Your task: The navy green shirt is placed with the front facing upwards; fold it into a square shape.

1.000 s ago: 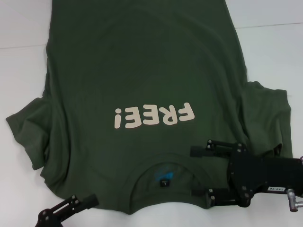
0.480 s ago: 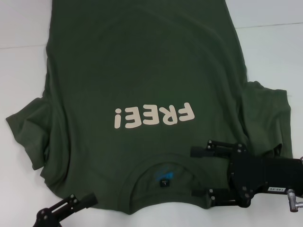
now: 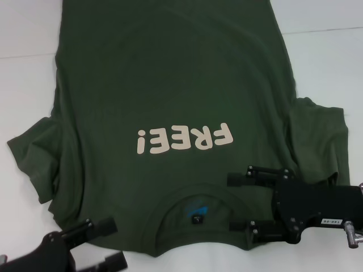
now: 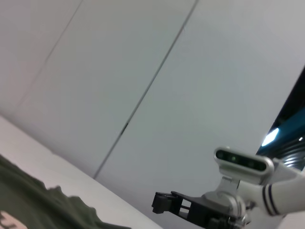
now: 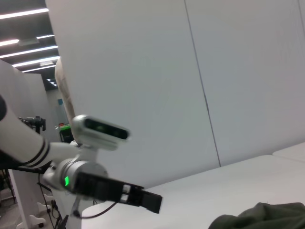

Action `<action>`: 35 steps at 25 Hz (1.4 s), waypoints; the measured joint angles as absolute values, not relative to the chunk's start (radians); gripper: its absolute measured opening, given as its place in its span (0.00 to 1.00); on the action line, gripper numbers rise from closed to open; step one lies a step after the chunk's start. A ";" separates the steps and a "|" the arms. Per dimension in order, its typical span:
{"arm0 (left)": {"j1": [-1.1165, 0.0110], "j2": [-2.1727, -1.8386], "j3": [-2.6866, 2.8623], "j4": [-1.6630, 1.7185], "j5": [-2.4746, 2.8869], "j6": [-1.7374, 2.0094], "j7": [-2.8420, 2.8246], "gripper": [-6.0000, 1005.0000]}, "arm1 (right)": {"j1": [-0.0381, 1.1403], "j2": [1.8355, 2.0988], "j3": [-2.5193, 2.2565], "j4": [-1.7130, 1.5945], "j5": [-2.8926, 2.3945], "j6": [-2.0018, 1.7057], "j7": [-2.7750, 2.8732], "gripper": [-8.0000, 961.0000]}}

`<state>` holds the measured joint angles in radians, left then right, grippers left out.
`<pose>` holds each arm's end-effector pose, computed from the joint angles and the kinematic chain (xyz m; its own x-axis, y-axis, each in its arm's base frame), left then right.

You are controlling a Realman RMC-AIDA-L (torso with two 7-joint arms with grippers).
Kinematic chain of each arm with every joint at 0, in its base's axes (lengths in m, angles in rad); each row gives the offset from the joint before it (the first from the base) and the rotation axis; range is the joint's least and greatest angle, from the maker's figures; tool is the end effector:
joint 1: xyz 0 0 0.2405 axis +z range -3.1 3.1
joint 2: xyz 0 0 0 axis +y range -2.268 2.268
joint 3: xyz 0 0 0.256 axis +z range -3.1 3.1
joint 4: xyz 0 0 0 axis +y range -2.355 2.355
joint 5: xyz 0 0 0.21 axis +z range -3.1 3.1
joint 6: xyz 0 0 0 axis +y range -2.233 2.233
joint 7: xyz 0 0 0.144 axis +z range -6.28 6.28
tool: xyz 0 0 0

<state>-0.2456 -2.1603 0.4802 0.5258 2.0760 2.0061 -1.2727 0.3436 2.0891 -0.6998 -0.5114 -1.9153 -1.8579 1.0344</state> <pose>-0.2904 0.1869 -0.0202 0.4783 0.5096 0.7152 0.5282 -0.8176 0.2293 0.2821 0.2354 -0.0155 0.7079 -0.2196 -0.6713 -0.3092 -0.9509 -0.0150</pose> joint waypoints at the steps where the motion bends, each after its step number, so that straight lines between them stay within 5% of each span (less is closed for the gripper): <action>1: -0.259 -2.160 0.480 0.548 2.076 2.009 -1.353 0.79 | 0.344 2.089 -0.700 -0.512 -1.915 -1.863 1.034 0.85; 8: -0.326 -2.157 0.450 0.642 2.072 2.010 -1.715 0.79 | 0.345 2.086 -0.698 -0.514 -1.916 -1.878 1.036 0.85; 16: -0.365 -2.103 0.396 0.663 2.074 1.938 -2.089 0.77 | 0.349 2.086 -0.700 -0.514 -1.919 -1.878 1.055 0.85; 35: -0.391 -2.067 0.352 0.757 2.280 1.601 -2.376 0.71 | 0.381 2.086 -0.699 -0.553 -1.921 -1.866 1.159 0.85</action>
